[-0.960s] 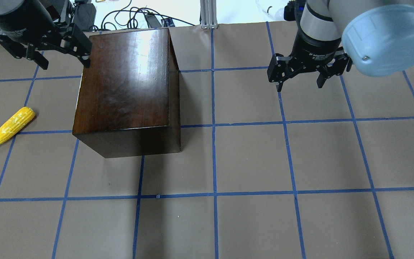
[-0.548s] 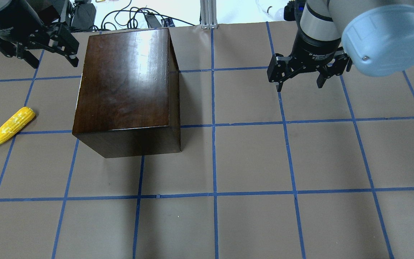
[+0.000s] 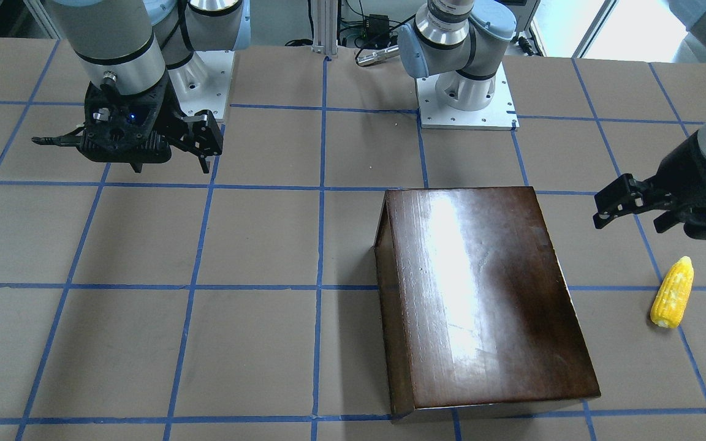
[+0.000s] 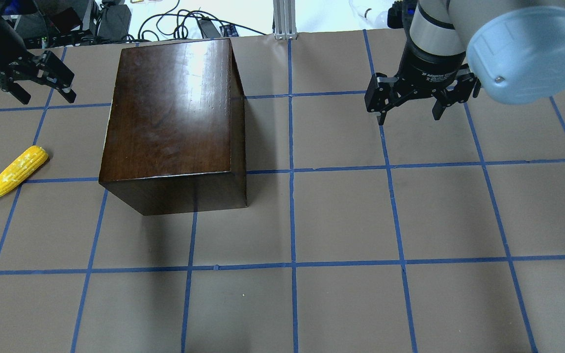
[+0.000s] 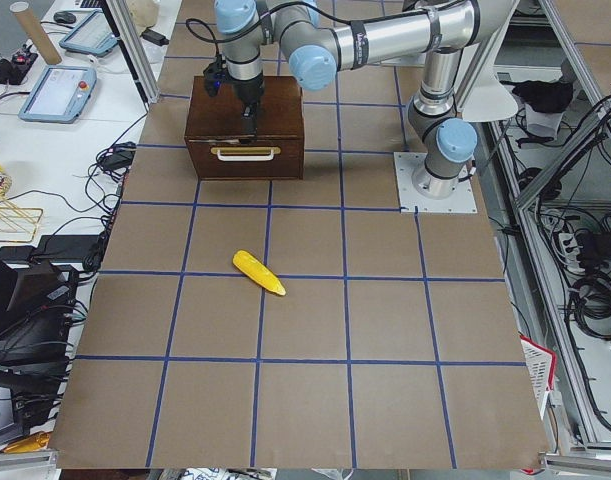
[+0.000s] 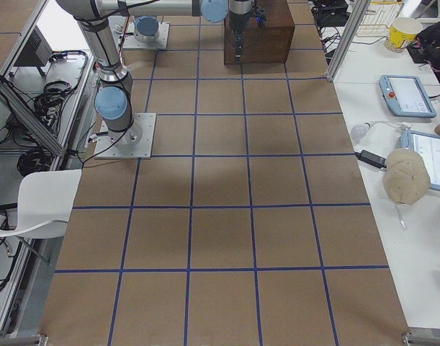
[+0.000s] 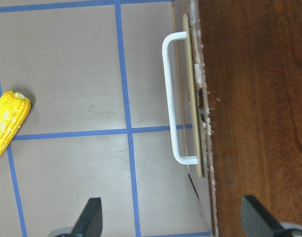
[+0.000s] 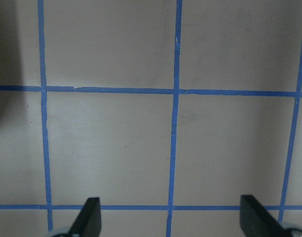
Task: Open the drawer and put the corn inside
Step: 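Move the left gripper down beside the cabinet toward the white drawer handle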
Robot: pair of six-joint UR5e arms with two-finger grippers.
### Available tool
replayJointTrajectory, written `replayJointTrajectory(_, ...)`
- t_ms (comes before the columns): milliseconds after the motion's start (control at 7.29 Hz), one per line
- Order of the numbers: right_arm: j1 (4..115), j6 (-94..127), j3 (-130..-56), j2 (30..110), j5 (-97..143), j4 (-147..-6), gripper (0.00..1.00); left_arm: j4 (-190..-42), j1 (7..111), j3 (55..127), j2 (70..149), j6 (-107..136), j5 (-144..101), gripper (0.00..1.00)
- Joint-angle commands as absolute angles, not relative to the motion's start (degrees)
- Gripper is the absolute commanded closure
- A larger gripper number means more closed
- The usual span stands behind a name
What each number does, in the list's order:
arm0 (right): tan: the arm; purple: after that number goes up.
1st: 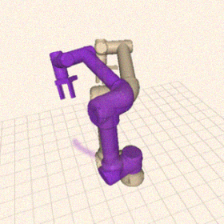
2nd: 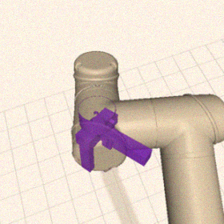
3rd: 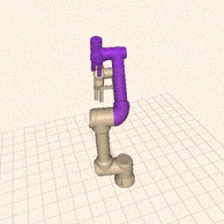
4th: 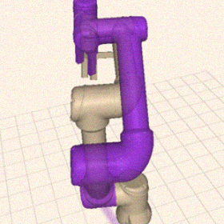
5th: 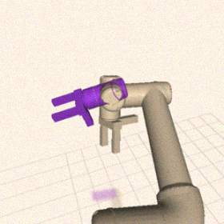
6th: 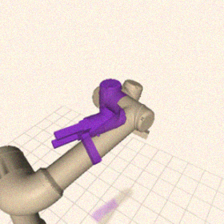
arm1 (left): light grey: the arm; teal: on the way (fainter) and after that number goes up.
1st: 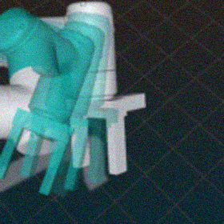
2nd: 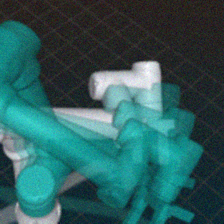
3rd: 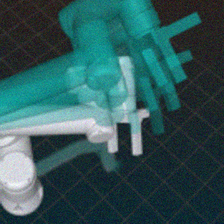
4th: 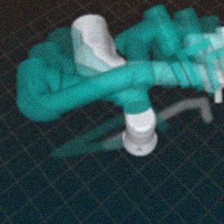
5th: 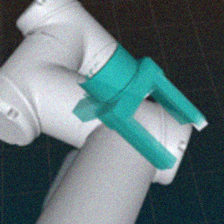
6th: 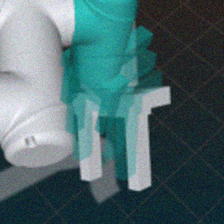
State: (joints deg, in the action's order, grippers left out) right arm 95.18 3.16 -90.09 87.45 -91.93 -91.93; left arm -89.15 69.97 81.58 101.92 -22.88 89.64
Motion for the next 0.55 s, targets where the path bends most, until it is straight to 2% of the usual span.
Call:
replayJointTrajectory(0,95.19,3.16,-90.09,87.45,-91.93,-91.93,0.00,-86.15,69.00,81.74,106.59,-24.95,89.65,0.00)
replayJointTrajectory(411,95.19,3.16,-90.09,87.45,-91.93,-91.93,0.00,-84.29,65.93,82.53,110.47,-26.10,83.08,0.00)
